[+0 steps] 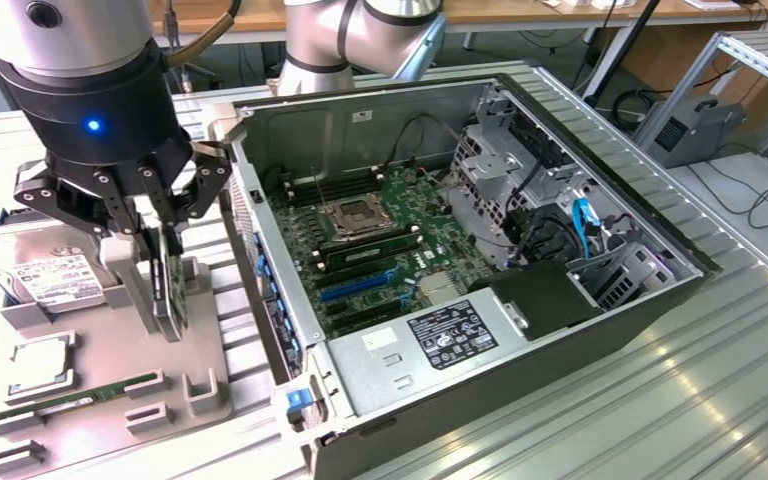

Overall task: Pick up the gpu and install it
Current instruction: 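Pick up the gpu and move the gpu toward the slot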

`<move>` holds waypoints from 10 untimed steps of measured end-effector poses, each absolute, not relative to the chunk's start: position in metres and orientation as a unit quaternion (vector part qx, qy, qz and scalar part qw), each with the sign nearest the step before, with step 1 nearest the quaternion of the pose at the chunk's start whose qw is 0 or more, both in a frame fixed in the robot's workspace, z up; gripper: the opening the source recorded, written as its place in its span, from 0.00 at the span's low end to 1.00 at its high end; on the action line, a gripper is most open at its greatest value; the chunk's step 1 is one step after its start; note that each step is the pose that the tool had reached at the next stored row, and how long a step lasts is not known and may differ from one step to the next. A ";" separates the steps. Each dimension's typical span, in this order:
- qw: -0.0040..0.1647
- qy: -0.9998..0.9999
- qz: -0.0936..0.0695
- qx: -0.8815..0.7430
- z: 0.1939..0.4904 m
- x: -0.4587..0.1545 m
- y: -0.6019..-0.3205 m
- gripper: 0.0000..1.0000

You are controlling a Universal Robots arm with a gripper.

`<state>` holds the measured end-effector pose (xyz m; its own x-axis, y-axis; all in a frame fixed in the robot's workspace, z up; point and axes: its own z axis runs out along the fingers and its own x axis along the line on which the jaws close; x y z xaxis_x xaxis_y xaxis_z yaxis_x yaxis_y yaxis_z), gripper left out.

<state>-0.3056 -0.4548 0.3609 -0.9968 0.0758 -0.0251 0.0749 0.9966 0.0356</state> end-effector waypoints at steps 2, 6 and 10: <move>0.013 0.999 0.017 0.038 0.361 -0.306 -0.455 0.26; 0.013 0.999 0.017 0.038 0.363 -0.306 -0.455 0.26; 0.013 0.999 0.017 0.038 0.365 -0.306 -0.455 0.26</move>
<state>-0.3057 -0.4548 0.3646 -0.9968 0.0758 -0.0251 0.0749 0.9966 0.0356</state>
